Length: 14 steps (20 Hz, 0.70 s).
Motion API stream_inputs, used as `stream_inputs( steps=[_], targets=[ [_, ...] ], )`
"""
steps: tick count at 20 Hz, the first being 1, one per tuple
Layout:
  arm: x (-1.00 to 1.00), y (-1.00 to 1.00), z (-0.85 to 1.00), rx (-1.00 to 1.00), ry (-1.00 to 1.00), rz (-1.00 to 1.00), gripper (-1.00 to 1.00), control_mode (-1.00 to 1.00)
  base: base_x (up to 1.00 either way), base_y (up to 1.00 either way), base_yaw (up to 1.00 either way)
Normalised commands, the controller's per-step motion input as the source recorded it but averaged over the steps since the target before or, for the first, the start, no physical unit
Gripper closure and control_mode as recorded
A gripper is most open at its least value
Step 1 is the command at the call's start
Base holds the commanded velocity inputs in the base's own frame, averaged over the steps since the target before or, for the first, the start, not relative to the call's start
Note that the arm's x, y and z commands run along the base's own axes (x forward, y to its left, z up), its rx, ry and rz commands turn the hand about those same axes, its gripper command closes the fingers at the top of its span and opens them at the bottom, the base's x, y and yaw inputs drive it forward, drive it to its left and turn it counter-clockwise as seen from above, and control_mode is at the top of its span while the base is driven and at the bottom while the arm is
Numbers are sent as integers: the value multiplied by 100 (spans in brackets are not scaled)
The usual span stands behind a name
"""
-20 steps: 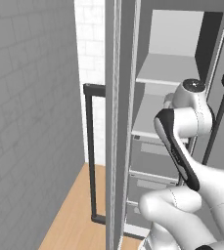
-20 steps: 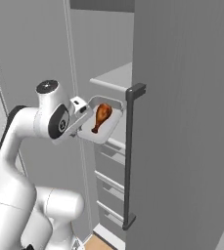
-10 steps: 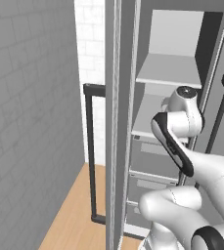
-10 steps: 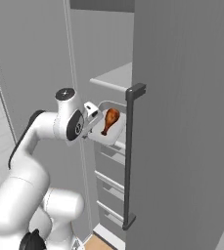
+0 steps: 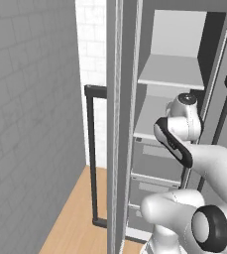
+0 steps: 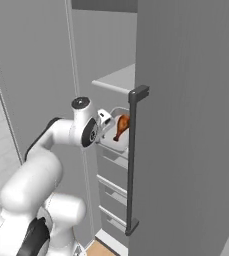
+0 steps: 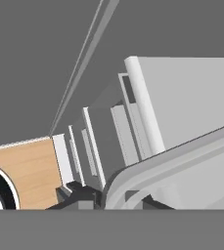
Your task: Take the meat container that has the chicken drumstick and place it on the second highest rack of the freezer. Then take the vegetable container that has the squash and avocado and place it on the highest rack of the freezer.
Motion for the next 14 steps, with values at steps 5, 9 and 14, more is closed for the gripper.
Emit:
stream_inputs(
  steps=[5, 9, 14],
  targets=[
    [39, -18, -14, 0, 0, 0, 100, -100, 0, 0, 0],
    [37, -19, -4, 0, 0, 0, 100, -100, 0, 0, 0],
    [32, -20, -4, 0, 0, 0, 100, -100, 0, 0, 0]
  ],
)
